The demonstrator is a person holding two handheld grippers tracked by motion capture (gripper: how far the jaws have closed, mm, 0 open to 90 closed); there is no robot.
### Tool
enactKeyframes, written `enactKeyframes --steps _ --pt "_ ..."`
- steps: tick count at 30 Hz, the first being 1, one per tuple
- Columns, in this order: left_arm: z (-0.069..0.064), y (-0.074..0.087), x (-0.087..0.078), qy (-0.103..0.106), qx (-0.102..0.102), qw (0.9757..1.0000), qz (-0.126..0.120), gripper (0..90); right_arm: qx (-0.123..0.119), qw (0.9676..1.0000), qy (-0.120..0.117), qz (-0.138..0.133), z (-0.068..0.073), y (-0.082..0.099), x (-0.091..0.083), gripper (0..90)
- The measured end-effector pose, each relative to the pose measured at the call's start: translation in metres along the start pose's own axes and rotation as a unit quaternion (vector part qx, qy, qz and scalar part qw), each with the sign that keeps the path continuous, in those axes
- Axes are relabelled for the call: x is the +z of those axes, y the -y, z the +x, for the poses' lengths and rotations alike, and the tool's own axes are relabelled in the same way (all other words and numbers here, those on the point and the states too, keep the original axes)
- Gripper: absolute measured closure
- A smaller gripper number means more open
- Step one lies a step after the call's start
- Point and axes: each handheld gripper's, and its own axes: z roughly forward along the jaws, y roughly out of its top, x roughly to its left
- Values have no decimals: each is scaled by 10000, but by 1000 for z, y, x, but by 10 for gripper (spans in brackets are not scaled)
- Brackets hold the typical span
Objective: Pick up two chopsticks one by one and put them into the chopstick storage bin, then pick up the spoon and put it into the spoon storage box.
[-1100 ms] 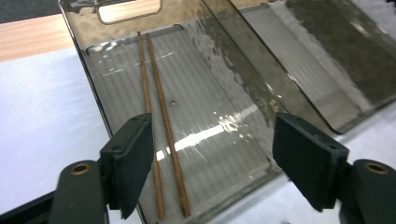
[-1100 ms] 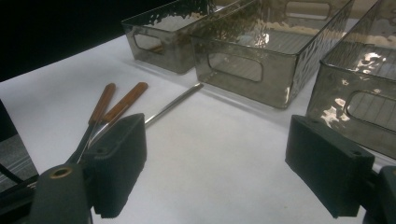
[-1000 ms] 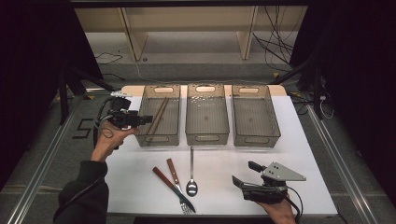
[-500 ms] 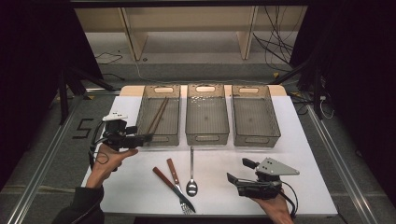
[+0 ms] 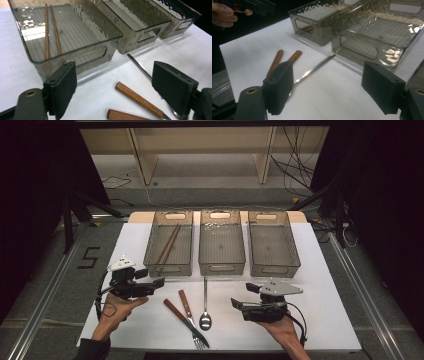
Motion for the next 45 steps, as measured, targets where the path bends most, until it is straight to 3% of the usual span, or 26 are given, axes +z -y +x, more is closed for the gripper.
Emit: enactKeyframes --steps 9,17,23,34,45 --pt "0 14 -7 -54 26 9999 -154 196 2 9999 -127 62 -3 -9 16 305" --pt "-5 27 -7 28 128 9999 -72 191 8 9998 -163 148 -3 -12 26 358" --pt "-6 32 -8 72 19 9999 -90 185 -38 9995 -168 247 -2 -16 33 401" --pt "-18 39 -4 130 197 9996 -159 185 -103 9981 -303 526 -5 -30 65 661" --pt "-24 47 -1 238 258 9991 -222 184 -307 9931 -371 1072 0 -36 113 886"
